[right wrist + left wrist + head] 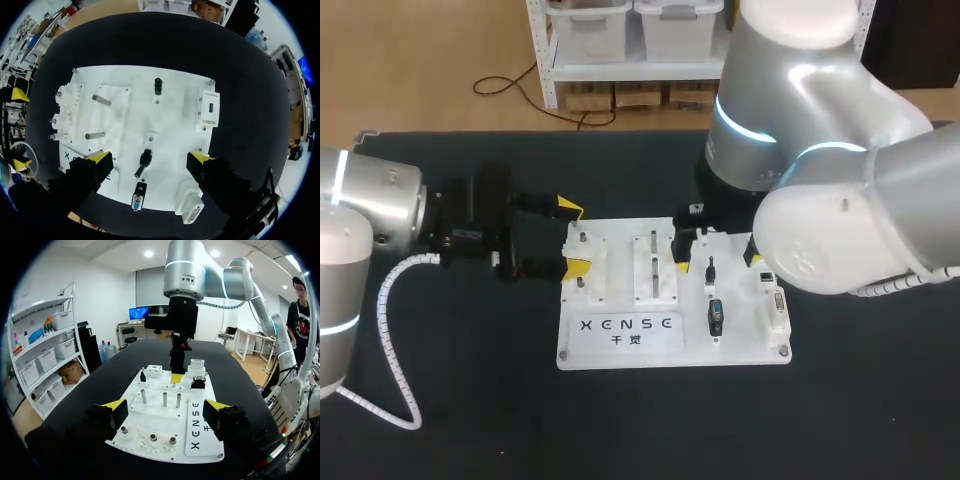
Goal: Insert the Ethernet cable into its matching sockets.
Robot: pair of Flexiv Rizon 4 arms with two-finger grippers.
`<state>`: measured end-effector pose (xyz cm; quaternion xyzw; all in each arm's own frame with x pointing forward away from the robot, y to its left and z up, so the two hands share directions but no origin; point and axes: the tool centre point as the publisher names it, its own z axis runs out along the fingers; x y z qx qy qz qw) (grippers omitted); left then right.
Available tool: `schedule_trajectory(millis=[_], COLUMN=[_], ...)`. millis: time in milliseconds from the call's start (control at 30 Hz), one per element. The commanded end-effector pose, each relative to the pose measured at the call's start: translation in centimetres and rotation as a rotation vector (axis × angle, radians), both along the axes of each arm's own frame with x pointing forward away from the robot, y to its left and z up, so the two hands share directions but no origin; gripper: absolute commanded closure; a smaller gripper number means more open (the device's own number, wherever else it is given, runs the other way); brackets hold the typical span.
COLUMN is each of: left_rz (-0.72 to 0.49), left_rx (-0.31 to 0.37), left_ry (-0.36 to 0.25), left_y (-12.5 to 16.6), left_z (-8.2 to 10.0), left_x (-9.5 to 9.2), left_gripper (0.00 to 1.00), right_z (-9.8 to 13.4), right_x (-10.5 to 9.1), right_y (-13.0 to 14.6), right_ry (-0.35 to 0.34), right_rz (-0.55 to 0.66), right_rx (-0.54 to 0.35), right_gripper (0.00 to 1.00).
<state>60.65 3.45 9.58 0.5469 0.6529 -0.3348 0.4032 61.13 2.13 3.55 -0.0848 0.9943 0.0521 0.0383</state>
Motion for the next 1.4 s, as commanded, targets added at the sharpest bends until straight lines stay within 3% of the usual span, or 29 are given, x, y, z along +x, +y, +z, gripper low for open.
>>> schedule_trajectory(millis=[33, 67, 100, 267, 333, 400, 500, 567, 600, 633, 867, 1133, 1400], left_rz=[0.001, 0.001, 0.001, 0.001, 0.001, 0.001, 0.001, 0.001, 0.001, 0.001, 0.001, 0.001, 0.001], left_rx=[-0.005, -0.005, -0.005, -0.005, -0.005, -0.005, -0.005, -0.005, -0.005, -0.005, -0.005, -0.005, -0.005], left_ry=[-0.004, -0.004, -0.004, -0.004, -0.004, -0.004, -0.004, -0.004, -0.004, -0.004, -0.004, -0.004, -0.004], left_y=[0.1, 0.1, 0.1, 0.1, 0.1, 0.1, 0.1, 0.1, 0.1, 0.1, 0.1, 0.1, 0.1], left_z=[-0.2, -0.2, -0.2, -0.2, -0.2, -0.2, -0.2, -0.2, -0.2, -0.2, -0.2, -0.2, -0.2], left_x=[0.0, 0.0, 0.0, 0.0, 0.0, 0.0, 0.0, 0.0, 0.0, 0.0, 0.0, 0.0, 0.0], left_gripper=[0.0, 0.0, 0.0, 0.0, 0.0, 0.0, 0.0, 0.0, 0.0, 0.0, 0.0, 0.0, 0.0], right_z=[-0.4, -0.5, -0.6, -0.9, -1.0, -1.0, -1.1, -1.2, -1.2, -1.3, -1.4, 1.0, 2.7], right_x=[0.3, 0.3, 0.3, 0.4, 0.5, 0.5, 0.5, 0.5, 0.5, 0.5, 0.5, 1.4, 1.7], right_y=[0.0, 0.1, 0.1, 0.1, 0.1, 0.3, 0.4, 0.4, 0.4, 0.4, 0.5, 0.0, -2.5], right_ry=[0.005, 0.009, 0.01, 0.017, 0.022, 0.023, 0.023, 0.026, 0.028, 0.029, 0.037, 0.012, 0.01], right_rz=[0.007, 0.011, 0.012, 0.021, 0.027, 0.037, 0.046, 0.049, 0.051, 0.053, 0.068, 0.09, 0.076], right_rx=[-0.002, -0.004, -0.004, -0.008, -0.01, -0.01, -0.01, -0.011, -0.011, -0.011, -0.005, 0.007, -0.002], right_gripper=[0.06, 0.15, 0.52, 0.64, 0.64, 0.76, 0.84, 0.83, 0.88, 1.0, 1.0, 1.0, 1.0])
